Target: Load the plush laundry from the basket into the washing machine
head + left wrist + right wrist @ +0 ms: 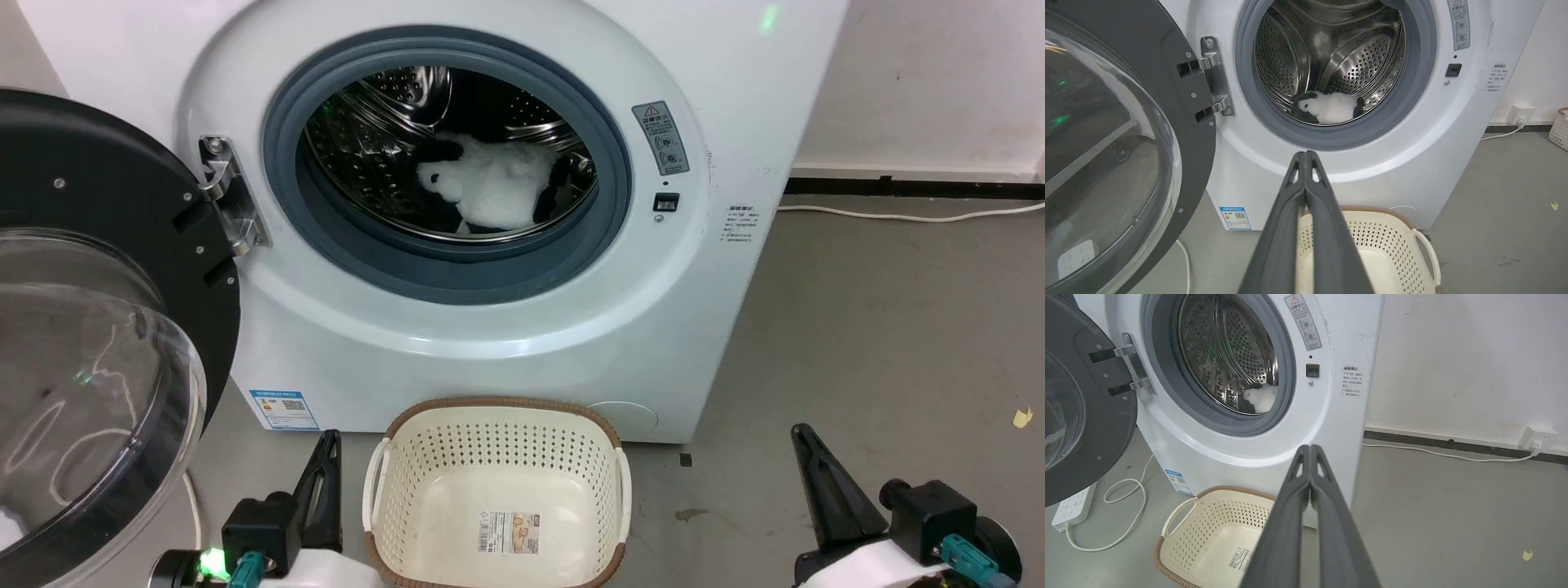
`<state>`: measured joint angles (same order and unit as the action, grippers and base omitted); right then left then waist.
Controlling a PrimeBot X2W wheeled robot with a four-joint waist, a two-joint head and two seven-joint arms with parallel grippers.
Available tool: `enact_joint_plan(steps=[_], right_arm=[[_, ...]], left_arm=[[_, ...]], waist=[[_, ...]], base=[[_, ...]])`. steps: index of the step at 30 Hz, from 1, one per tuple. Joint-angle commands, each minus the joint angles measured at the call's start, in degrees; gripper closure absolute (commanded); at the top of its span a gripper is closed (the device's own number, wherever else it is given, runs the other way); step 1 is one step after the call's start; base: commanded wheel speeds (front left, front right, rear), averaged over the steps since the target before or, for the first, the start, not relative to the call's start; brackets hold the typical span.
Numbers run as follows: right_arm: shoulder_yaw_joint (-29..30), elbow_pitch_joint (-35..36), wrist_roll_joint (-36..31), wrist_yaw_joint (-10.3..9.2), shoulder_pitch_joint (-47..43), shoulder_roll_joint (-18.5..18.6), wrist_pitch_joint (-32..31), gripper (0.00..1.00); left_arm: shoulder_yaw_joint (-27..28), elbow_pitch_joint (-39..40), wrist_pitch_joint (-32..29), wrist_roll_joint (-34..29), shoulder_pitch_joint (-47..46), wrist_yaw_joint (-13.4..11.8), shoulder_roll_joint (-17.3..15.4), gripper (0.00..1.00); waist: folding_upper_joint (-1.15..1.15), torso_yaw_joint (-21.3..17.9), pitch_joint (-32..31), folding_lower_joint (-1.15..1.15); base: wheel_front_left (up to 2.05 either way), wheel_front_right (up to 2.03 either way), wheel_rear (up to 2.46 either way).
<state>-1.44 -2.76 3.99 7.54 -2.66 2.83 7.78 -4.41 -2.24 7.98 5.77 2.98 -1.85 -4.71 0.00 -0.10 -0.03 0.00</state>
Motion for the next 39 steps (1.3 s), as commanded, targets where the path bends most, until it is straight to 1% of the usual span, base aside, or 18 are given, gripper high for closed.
enact_joint_plan(steps=[1, 39], right_arm=[[0.19, 0.48, -0.42, -0.03, 1.12, 0.02, -0.3, 1.0], [0.94, 1.84, -2.56, -0.04, 2.04, 0.04, -4.77, 1.0]], left_arm=[[0.39, 0.37, -0.54, -0.59, -1.02, 0.12, 0.13, 1.0], [2.79, 1.49, -4.99, -3.69, -2.19, 1.16, 1.15, 1.0]], waist=[[0.0, 0.0, 0.0, 0.0], [0.0, 0.06, 0.02, 0.0]], base=[[0.0, 0.0, 0.0], [0.0, 0.0, 0.0]])
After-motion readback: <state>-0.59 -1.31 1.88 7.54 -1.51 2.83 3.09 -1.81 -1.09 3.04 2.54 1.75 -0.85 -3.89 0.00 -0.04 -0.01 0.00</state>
